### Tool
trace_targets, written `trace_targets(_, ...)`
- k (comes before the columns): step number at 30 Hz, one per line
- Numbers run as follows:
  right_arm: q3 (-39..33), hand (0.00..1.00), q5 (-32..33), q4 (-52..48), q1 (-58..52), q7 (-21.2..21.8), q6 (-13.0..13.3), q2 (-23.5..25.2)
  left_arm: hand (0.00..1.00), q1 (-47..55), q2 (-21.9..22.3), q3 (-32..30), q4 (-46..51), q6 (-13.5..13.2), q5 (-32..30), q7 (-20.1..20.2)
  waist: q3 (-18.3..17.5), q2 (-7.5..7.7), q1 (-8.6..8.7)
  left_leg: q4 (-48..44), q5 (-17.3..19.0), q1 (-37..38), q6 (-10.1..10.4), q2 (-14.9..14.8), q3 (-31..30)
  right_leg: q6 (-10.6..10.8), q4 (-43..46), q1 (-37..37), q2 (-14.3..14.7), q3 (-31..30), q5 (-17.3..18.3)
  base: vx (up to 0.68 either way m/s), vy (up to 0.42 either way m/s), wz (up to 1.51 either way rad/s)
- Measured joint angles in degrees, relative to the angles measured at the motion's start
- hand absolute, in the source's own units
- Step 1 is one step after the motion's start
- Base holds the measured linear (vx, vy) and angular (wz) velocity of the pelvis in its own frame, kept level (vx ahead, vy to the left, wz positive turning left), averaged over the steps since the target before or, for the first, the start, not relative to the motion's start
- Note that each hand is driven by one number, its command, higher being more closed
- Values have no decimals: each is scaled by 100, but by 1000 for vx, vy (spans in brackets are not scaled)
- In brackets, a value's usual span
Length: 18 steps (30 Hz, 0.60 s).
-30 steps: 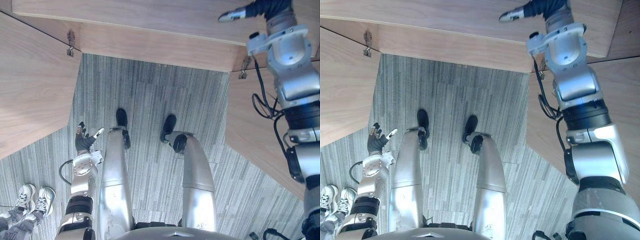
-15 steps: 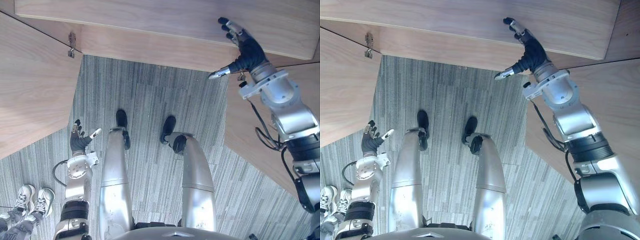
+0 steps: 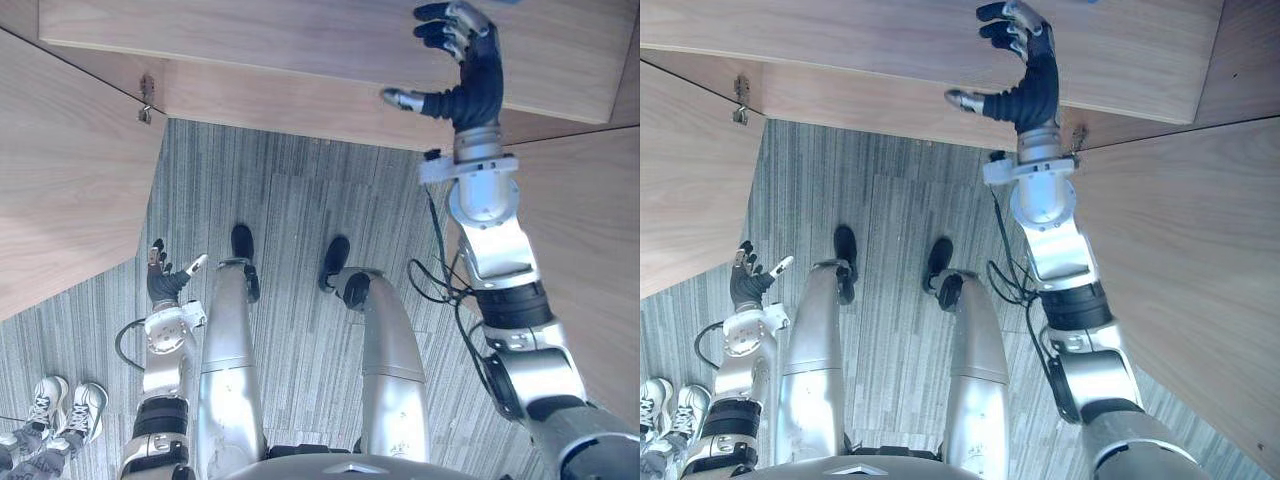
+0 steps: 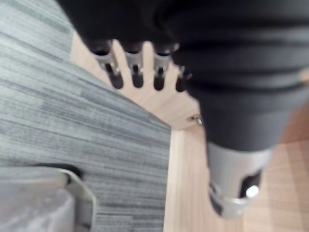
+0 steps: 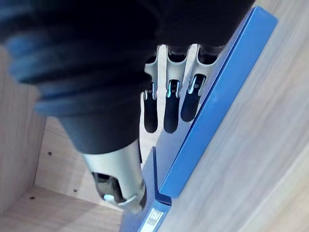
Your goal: Walk over to the cabinet, pick up the folder, carry it to the office cabinet, place the folder inside the office cabinet, then close the office cabinet door
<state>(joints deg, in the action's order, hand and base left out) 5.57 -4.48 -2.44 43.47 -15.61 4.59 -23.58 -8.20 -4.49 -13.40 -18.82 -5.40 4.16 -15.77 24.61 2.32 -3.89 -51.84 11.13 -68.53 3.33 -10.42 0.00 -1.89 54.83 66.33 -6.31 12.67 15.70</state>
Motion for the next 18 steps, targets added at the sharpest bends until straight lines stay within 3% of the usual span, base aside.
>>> trace_targets(8,-6,100,-41,625,656,-243,-99,296,0,-40,123,1,-91,-6,3,-123,44,24,-89,-2,-1,-96,0,62,-33,15,65,92,-64,10,42,-4,16,4)
trace_targets(18,-60,100,19,1384,1330,-488,-107,317,0,-123,108,-2,-263,-83,14,-178,238,7,-158,-115,0,-274,-4,199,-164,20,258,192,-209,100,156,-5,20,9)
